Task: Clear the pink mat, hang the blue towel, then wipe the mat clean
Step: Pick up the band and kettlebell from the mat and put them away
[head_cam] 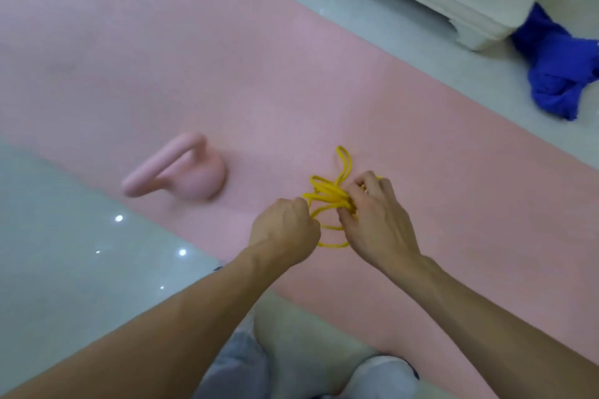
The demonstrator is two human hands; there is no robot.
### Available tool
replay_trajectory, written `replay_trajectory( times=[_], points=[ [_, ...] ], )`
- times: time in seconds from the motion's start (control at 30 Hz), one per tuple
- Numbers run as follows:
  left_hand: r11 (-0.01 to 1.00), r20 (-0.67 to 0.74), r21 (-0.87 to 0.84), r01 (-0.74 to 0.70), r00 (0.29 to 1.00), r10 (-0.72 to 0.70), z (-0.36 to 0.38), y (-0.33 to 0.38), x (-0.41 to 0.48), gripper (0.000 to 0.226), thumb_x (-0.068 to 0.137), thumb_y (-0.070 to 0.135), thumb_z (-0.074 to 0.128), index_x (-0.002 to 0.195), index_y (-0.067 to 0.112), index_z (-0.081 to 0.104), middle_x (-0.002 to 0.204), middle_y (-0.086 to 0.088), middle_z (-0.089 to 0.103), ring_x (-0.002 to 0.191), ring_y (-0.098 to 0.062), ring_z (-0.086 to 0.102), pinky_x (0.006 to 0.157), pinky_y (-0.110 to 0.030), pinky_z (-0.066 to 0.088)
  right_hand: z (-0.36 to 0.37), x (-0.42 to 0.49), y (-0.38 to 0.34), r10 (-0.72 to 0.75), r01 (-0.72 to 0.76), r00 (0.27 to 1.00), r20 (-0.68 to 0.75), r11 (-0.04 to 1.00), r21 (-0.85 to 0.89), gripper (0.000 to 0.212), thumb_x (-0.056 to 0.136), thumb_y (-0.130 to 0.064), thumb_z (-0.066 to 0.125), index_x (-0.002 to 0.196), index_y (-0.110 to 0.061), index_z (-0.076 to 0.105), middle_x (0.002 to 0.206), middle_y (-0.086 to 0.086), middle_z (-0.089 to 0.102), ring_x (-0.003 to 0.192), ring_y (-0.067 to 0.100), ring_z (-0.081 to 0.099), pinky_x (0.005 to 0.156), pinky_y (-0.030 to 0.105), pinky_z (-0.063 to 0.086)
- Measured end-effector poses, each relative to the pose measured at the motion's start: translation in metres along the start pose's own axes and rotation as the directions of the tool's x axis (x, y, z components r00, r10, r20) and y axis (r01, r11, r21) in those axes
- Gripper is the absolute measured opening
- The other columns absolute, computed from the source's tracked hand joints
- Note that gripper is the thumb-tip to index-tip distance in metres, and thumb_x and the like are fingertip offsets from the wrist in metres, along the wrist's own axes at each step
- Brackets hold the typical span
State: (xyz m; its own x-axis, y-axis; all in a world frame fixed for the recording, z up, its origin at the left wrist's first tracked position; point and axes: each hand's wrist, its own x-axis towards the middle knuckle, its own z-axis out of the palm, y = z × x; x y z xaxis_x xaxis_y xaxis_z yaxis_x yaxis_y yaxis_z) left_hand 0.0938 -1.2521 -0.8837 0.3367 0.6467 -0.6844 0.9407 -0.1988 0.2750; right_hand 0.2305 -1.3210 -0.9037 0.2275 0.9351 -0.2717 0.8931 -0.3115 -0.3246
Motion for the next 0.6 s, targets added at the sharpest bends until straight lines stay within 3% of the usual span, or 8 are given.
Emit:
replay_trajectory(
  times=[0.13, 0.2, 0.27, 0.33, 0.43, 0.5, 0.6],
  points=[
    [0.993, -0.218, -0.039, 0.111, 0.969, -0.117, -0.035, -0.057, -0.011, 0.021, 0.093, 0.022, 0.045, 0.106, 0.011, 0.057, 0.112, -0.011, 0.059, 0.104, -0.032, 0.057, 0.081, -0.039, 0.043, 0.003, 0.014, -0.061, -0.079, 0.080, 0.995, 0.058, 0.996, -0.024, 0.017, 0.089, -0.030, 0.056, 0.099, -0.017, 0.057, 0.114, -0.001, 0.050, 0.102, 0.024, 0.048, 0.058, 0.029, 0.035],
    [0.986, -0.413, -0.094, 0.136, 0.896, -0.163, -0.053, -0.085, -0.014, 0.023, 0.090, 0.016, 0.047, 0.110, 0.009, 0.055, 0.112, -0.013, 0.053, 0.101, -0.033, 0.055, 0.075, -0.041, 0.041, 0.003, 0.021, -0.086, -0.095, 0.099, 0.992, 0.078, 0.994, -0.048, 0.016, 0.090, -0.031, 0.054, 0.098, -0.016, 0.056, 0.114, 0.000, 0.049, 0.101, 0.024, 0.049, 0.056, 0.030, 0.035],
    [0.993, -0.607, -0.067, 0.095, 0.786, -0.116, -0.066, -0.114, -0.011, 0.028, 0.080, 0.012, 0.045, 0.104, 0.004, 0.056, 0.104, -0.017, 0.052, 0.093, -0.037, 0.053, 0.070, -0.044, 0.041, 0.007, 0.028, -0.104, -0.116, 0.127, 0.988, 0.103, 0.987, -0.103, 0.016, 0.091, -0.031, 0.052, 0.097, -0.016, 0.055, 0.113, 0.000, 0.050, 0.102, 0.024, 0.050, 0.056, 0.031, 0.035],
    [0.993, -0.682, 0.023, 0.119, 0.728, -0.071, -0.077, -0.142, -0.003, 0.035, 0.067, 0.013, 0.043, 0.098, 0.002, 0.056, 0.098, -0.019, 0.052, 0.087, -0.038, 0.051, 0.070, -0.046, 0.043, 0.010, 0.035, -0.116, -0.144, 0.162, 0.982, 0.123, 0.975, -0.151, 0.015, 0.088, -0.029, 0.054, 0.095, -0.016, 0.056, 0.108, 0.001, 0.052, 0.101, 0.024, 0.052, 0.054, 0.031, 0.033],
    [0.984, -0.537, 0.103, 0.149, 0.840, -0.071, -0.089, -0.171, 0.011, 0.053, 0.068, 0.013, 0.054, 0.120, 0.003, 0.052, 0.117, -0.018, 0.051, 0.104, -0.037, 0.049, 0.085, -0.046, 0.041, 0.020, 0.046, -0.126, -0.222, 0.245, 0.967, 0.125, 0.945, -0.218, 0.012, 0.077, -0.023, 0.065, 0.083, -0.014, 0.059, 0.094, 0.004, 0.058, 0.092, 0.029, 0.057, 0.049, 0.030, 0.033],
    [0.994, -0.365, 0.077, 0.074, 0.930, -0.041, -0.088, -0.183, 0.023, 0.056, 0.079, 0.016, 0.056, 0.133, 0.005, 0.043, 0.128, -0.014, 0.050, 0.116, -0.034, 0.047, 0.095, -0.040, 0.036, 0.029, 0.054, -0.126, -0.229, 0.262, 0.962, 0.146, 0.926, -0.272, 0.014, 0.076, -0.022, 0.066, 0.086, -0.013, 0.062, 0.097, 0.006, 0.060, 0.092, 0.033, 0.056, 0.054, 0.035, 0.041],
    [0.994, -0.165, -0.089, 0.057, 0.984, -0.071, -0.087, -0.187, 0.041, 0.045, 0.086, 0.023, 0.058, 0.127, 0.009, 0.045, 0.126, -0.011, 0.054, 0.114, -0.030, 0.051, 0.083, -0.032, 0.036, 0.043, 0.065, -0.118, -0.129, 0.182, 0.977, 0.168, 0.918, -0.352, 0.017, 0.085, -0.022, 0.060, 0.101, -0.016, 0.062, 0.115, 0.006, 0.055, 0.099, 0.034, 0.050, 0.069, 0.042, 0.044]
  ],
)
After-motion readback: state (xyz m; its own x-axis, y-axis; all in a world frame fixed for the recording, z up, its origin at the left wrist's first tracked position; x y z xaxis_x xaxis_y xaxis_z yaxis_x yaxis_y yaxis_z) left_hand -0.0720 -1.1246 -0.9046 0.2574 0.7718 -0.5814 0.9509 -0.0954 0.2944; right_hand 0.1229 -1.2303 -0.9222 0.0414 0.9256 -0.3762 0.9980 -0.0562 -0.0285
